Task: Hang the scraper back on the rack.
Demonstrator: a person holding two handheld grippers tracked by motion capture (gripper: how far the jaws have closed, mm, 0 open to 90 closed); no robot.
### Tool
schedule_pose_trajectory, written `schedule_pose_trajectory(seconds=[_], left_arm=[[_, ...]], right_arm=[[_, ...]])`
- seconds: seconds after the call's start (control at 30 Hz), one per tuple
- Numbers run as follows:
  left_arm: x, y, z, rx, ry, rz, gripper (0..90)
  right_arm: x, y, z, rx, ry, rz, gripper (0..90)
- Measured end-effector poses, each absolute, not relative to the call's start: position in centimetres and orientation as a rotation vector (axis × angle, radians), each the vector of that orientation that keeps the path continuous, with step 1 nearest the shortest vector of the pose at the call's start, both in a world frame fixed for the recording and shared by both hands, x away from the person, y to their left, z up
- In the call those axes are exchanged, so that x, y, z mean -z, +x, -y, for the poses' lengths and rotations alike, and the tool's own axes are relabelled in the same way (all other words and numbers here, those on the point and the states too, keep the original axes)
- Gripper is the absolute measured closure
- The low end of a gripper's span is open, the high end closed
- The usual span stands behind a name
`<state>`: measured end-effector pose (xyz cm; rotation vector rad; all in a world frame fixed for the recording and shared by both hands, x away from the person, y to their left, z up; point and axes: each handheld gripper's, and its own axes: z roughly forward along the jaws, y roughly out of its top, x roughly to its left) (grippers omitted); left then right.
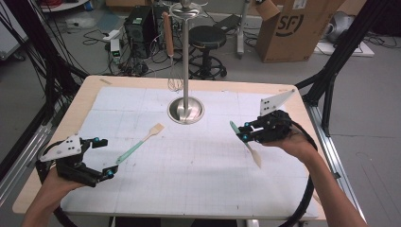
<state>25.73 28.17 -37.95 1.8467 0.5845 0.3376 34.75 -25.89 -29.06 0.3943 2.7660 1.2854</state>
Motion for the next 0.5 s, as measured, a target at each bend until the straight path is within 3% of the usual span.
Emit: schedule_pose_trajectory(seconds=[0.5], left_arm=[[37.8,25.7,-28.2,-0.337,1.842,-0.579,1.7]], right_arm=[[25.3,36.0,24.2,-1.423,0.528,-2.680,74.4]])
